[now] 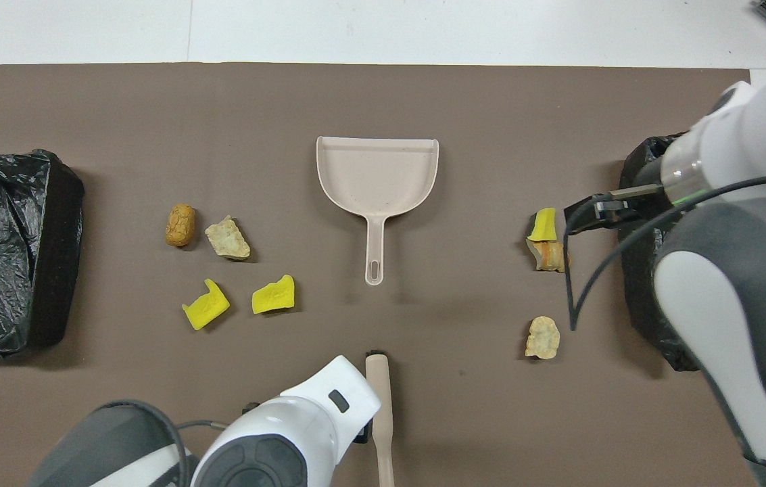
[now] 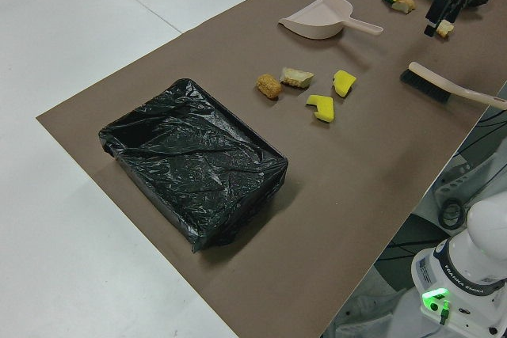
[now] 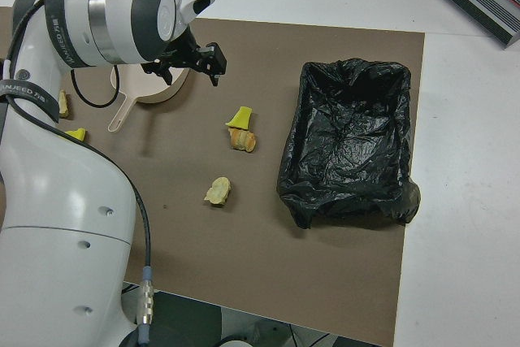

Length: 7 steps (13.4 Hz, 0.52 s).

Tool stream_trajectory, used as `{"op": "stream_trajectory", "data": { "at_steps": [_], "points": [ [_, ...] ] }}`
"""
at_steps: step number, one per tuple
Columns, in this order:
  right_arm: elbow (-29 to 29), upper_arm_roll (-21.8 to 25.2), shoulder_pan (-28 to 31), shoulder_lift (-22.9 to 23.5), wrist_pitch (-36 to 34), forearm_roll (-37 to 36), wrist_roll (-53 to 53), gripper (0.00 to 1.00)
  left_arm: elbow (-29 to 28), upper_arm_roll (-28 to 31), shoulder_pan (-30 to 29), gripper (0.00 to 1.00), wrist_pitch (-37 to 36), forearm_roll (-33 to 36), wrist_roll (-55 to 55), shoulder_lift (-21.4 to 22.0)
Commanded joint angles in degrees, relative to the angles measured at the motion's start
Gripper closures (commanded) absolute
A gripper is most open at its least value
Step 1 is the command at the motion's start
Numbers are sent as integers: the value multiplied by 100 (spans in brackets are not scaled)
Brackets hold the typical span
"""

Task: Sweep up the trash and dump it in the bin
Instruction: 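Grasp the dustpan handle with the right gripper while the left gripper approaches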

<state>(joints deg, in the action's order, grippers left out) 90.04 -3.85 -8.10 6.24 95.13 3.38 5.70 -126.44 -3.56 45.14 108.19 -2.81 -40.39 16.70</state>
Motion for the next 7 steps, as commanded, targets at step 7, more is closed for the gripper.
{"op": "stream_trajectory", "data": {
  "at_steps": [7],
  "points": [
    [-303,-54,-1368,1309,1489,40,1819,0,-1093,101,1647,0,1879,-26,-1761,-711]
  ]
}}
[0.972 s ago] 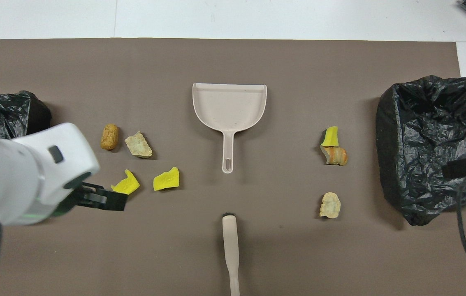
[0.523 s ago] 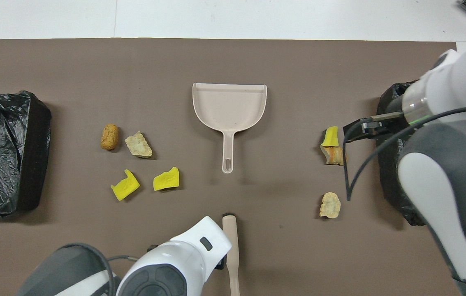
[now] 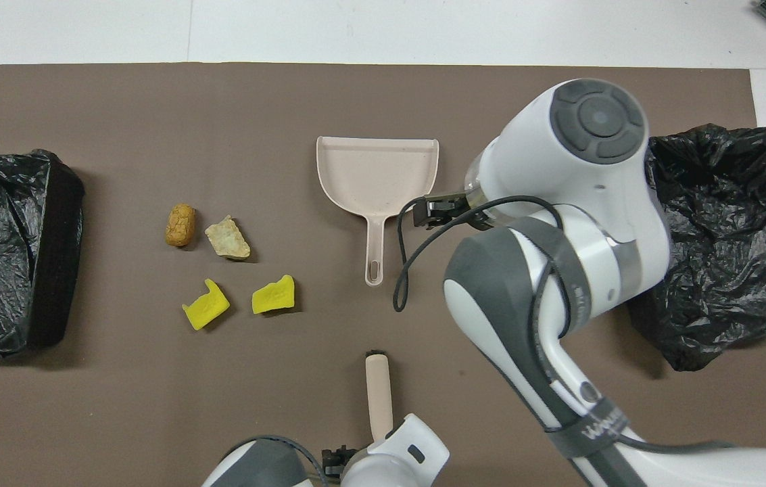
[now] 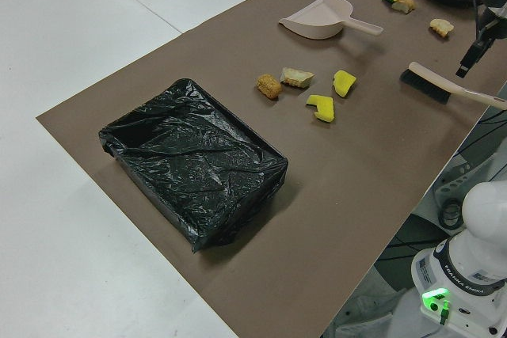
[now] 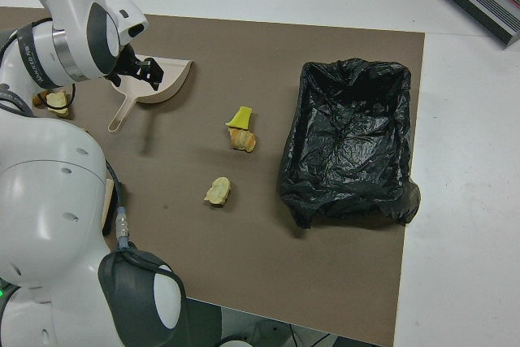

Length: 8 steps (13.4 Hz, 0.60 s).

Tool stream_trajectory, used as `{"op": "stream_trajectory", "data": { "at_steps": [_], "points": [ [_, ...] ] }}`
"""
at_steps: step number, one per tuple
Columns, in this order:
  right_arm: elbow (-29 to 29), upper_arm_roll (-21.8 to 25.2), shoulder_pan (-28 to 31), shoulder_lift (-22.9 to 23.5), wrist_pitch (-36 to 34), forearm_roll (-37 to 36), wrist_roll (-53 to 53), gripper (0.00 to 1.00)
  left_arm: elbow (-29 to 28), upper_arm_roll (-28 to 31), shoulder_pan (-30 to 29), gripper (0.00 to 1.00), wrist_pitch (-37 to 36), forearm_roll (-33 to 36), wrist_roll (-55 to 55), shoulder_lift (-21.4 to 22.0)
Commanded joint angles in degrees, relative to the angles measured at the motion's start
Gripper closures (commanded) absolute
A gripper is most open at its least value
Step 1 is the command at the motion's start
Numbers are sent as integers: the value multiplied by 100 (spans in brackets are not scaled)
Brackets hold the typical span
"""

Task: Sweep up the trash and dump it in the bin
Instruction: 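Grasp the dustpan handle with the right gripper while the left gripper approaches, then hold the dustpan with the right gripper while the left gripper grasps the brush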

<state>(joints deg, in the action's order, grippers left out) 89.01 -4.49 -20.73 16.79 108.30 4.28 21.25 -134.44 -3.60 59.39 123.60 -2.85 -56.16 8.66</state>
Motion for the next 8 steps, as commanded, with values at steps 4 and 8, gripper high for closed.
{"op": "stream_trajectory", "data": {
  "at_steps": [4,8],
  "points": [
    [-209,1,-370,605,630,-270,740,0,-548,97,512,1,402,-373,-80,118],
    [18,-8,-555,772,1332,-217,1161,0,-584,97,521,10,638,-673,-44,83]
  ]
}}
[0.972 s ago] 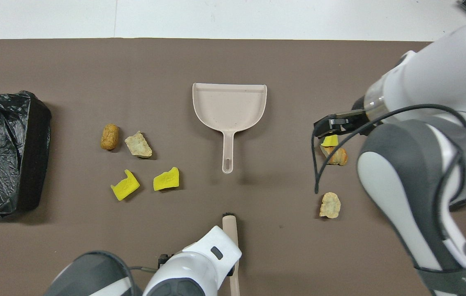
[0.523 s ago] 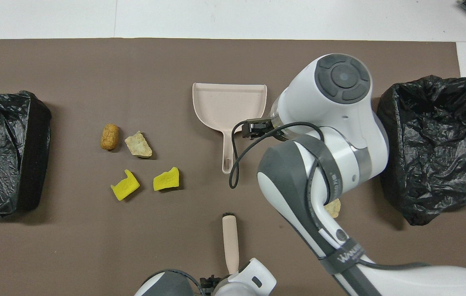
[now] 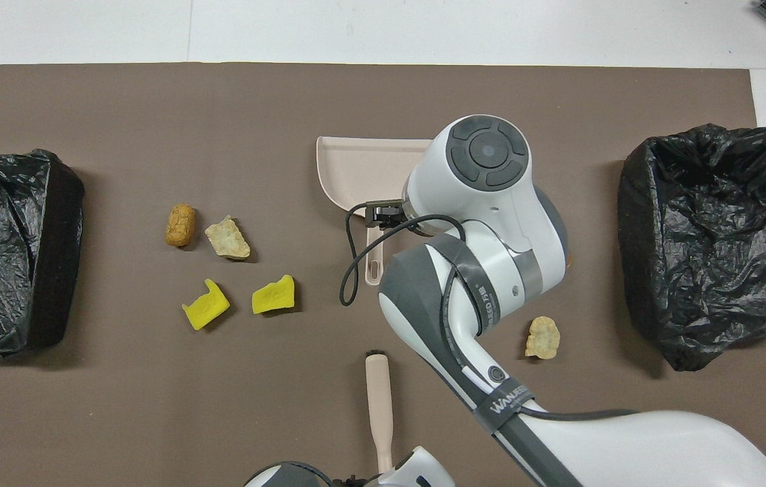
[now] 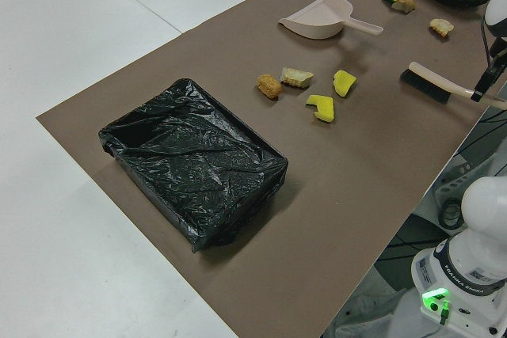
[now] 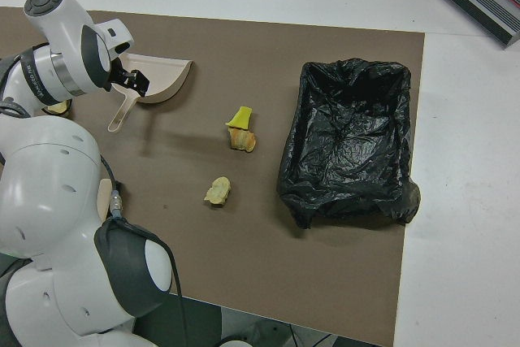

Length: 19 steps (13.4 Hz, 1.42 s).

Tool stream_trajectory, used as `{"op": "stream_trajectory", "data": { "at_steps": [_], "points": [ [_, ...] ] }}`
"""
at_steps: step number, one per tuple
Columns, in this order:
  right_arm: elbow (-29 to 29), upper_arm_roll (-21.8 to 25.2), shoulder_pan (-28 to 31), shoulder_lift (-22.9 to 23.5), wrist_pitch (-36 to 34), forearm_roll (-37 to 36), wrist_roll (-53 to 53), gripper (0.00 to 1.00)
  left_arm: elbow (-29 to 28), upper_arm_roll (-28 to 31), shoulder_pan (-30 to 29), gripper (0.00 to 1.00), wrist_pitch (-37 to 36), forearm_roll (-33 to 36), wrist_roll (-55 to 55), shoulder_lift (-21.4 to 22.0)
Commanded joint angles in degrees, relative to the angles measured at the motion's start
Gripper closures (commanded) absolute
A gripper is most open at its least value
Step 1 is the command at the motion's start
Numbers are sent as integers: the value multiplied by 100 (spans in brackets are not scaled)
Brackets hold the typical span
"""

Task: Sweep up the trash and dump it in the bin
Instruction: 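Hold the dustpan with the right gripper while the left gripper grasps the brush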

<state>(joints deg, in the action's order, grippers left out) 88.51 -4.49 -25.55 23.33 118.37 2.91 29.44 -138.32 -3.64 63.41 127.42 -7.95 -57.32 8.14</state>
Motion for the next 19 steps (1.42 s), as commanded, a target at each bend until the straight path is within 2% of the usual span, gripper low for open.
{"op": "stream_trajectory", "data": {
  "at_steps": [1,4,7,8,10,11,13,14,15,16,17,18,19],
  "points": [
    [114,-8,-142,188,493,-80,447,0,-204,100,110,14,257,-181,98,135],
    [167,-8,-257,417,722,-45,501,0,-344,100,119,21,257,-436,352,144],
    [562,-8,-275,339,1004,-36,422,0,-371,100,128,21,284,-515,397,22],
    [615,-8,-266,312,1004,-36,343,0,-310,109,119,31,266,-515,353,-14],
    [765,-8,-266,242,1004,69,544,0,-292,109,110,66,292,-515,283,-58],
    [791,-8,-249,233,995,209,701,0,-274,118,110,75,284,-515,326,-58],
    [957,-8,-239,146,1004,246,642,0,-265,118,110,100,222,-515,353,-49],
    [1019,-8,-240,119,1004,202,450,0,-257,118,110,100,257,-506,353,-58],
    [1020,-8,-240,110,995,219,309,31,-248,126,49,100,240,-497,370,-67],
    [1011,-8,-248,110,995,254,325,57,-204,153,23,100,170,-463,431,-41],
    [976,-8,-248,119,995,254,342,72,-178,170,-65,100,65,-427,536,29],
    [932,-8,-274,128,1004,254,377,78,-30,170,-326,100,-258,-375,555,91],
    [888,-8,-275,136,1004,254,387,89,129,170,-512,100,-592,-183,564,83]
  ]
}}
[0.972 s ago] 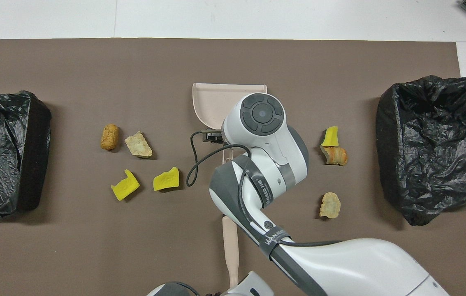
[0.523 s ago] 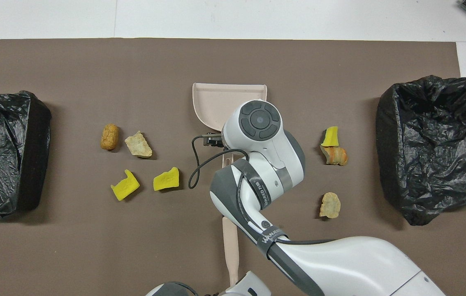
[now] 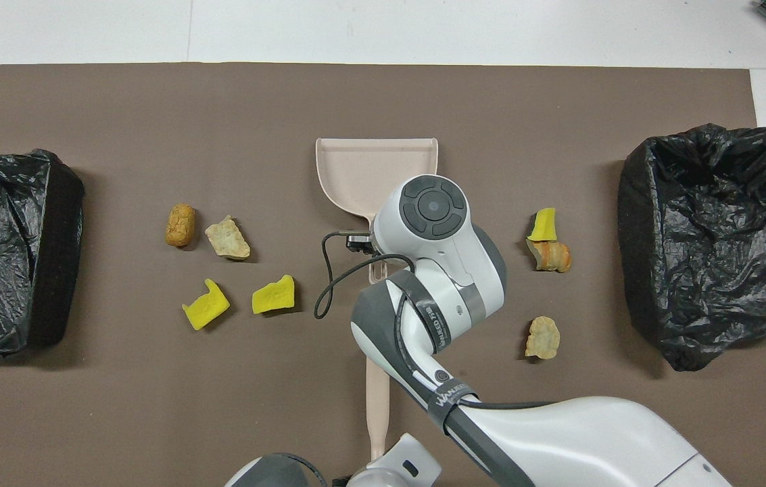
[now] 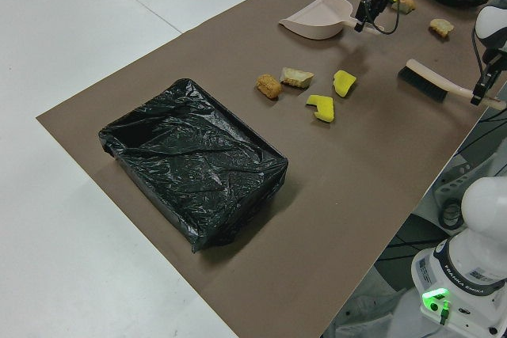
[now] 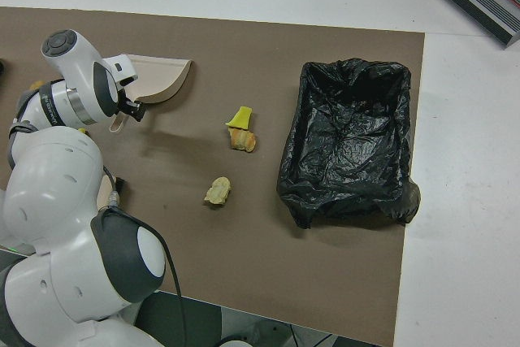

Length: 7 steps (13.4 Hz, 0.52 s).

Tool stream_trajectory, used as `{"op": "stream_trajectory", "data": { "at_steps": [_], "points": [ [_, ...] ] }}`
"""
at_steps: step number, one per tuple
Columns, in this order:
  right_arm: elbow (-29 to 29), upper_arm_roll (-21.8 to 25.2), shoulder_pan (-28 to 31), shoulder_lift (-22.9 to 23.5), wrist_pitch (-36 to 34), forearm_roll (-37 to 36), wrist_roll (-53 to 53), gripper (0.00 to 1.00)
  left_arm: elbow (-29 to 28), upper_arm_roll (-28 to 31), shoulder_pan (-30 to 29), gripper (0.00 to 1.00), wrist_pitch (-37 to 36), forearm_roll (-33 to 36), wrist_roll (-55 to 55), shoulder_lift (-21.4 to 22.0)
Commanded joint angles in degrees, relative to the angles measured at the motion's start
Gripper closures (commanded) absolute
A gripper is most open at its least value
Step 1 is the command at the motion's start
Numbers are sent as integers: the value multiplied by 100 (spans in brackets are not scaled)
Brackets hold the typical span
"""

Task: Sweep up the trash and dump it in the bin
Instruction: 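Hold the dustpan with the right gripper while the left gripper grasps the brush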

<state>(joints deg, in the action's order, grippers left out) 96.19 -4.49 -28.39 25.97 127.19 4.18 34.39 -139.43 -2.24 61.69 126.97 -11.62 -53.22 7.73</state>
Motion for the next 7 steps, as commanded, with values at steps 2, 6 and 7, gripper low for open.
{"op": "stream_trajectory", "data": {
  "at_steps": [2,6,7],
  "points": [
    [101,-8,9,-163,69,109,-178,100,355,31,-726,100,-980,642,163,219],
    [66,-8,333,-601,-474,74,-650,100,373,31,-1701,100,-1219,845,549,396],
    [40,-8,438,-741,-746,65,-1053,100,417,31,-1965,100,-1245,976,619,378]
  ]
}}
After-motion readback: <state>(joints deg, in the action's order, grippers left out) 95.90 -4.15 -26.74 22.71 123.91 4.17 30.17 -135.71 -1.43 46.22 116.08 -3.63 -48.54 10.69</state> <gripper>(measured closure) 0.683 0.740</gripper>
